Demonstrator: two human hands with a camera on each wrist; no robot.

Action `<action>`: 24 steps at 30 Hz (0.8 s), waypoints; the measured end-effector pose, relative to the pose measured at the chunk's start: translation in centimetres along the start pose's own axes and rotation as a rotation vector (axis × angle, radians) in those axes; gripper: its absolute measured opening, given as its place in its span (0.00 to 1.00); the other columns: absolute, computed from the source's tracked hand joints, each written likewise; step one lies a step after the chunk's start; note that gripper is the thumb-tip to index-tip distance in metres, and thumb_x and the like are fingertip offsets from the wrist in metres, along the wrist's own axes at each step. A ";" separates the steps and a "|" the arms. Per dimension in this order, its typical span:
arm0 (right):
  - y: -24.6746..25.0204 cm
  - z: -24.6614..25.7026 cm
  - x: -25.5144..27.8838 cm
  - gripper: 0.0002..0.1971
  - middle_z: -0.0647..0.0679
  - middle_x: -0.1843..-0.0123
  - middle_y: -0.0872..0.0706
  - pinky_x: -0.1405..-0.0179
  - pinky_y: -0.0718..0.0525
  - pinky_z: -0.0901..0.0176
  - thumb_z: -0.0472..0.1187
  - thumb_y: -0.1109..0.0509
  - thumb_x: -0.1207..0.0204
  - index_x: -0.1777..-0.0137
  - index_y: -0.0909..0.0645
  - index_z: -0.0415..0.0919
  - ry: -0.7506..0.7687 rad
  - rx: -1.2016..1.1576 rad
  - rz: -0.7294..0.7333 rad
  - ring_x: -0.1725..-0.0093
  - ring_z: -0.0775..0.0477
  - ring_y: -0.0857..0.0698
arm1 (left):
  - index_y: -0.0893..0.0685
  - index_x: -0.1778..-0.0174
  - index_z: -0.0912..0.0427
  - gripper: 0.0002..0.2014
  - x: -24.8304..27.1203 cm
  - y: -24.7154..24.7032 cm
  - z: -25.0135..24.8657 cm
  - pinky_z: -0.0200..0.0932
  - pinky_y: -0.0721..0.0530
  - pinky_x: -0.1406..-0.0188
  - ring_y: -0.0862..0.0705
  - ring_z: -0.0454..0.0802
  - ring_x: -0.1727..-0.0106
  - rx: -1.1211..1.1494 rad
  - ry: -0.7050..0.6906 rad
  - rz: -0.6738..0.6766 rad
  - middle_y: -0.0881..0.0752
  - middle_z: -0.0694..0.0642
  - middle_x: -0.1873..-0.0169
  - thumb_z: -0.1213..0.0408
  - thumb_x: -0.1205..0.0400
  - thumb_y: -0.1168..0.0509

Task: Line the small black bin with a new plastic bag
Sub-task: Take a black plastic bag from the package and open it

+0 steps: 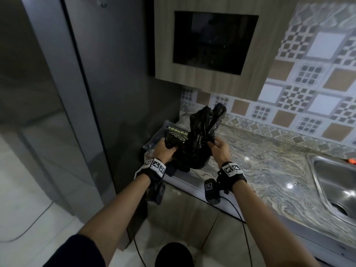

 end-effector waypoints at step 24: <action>-4.1 4.3 11.6 0.09 0.43 0.50 0.10 0.48 0.11 0.56 0.36 0.28 0.23 0.44 0.15 0.37 0.095 0.176 -0.013 0.55 0.49 0.12 | 0.12 0.46 0.63 0.12 5.9 2.1 0.0 0.45 0.18 0.46 0.13 0.58 0.44 0.222 -0.171 0.250 0.10 0.62 0.48 0.66 0.25 0.26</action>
Point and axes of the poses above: each hand's wrist, its own x-axis away from the middle knuckle, its own y-axis out of the back of the hand, z = x × y, the point moved 7 cm from there along -x, towards the middle knuckle
